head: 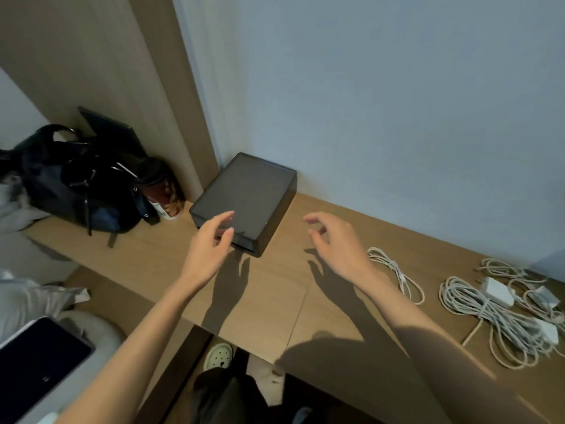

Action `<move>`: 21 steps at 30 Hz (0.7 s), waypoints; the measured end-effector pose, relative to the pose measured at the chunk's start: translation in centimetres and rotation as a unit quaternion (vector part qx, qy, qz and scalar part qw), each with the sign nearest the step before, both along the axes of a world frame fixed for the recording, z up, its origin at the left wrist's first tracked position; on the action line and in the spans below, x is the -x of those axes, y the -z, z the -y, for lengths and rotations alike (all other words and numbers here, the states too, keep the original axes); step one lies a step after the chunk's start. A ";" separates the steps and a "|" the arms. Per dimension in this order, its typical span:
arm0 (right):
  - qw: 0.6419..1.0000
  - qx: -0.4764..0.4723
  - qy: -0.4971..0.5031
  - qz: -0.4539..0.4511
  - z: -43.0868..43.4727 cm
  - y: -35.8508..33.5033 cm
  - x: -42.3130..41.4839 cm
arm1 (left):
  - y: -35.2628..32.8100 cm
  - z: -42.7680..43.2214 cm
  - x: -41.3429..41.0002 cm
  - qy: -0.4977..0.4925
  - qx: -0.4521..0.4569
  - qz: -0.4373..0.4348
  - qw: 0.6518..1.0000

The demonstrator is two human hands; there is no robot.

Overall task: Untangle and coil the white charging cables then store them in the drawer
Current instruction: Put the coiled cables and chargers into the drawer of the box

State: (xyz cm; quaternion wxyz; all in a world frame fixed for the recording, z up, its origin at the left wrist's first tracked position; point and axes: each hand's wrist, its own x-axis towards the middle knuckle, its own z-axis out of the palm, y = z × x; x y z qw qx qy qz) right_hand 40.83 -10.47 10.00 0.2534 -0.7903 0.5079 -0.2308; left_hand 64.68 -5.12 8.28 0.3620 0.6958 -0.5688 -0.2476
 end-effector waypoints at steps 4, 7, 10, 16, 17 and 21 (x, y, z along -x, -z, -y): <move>0.999 -0.037 0.004 0.030 -0.7 3.0 -4.2 | 2.8 -0.6 -3.4 -0.030 -0.029 0.000 0.999; 0.996 -0.068 0.041 0.047 -1.2 5.8 -7.6 | 5.2 0.4 -6.2 -0.054 -0.060 -0.029 0.996; 0.988 -0.121 0.075 0.064 -1.4 8.6 -11.5 | 7.4 2.6 -8.5 -0.076 -0.100 -0.116 0.985; 0.943 -0.186 0.243 0.128 -1.3 12.7 -19.3 | 10.9 7.1 -12.2 -0.079 -0.243 -0.315 0.914; 0.924 -0.206 0.280 0.162 -1.1 13.2 -20.3 | 11.1 7.4 -12.6 -0.079 -0.264 -0.351 0.895; 0.780 -0.319 0.395 0.366 -0.3 14.3 -23.0 | 11.5 8.2 -14.3 -0.077 -0.290 -0.467 0.831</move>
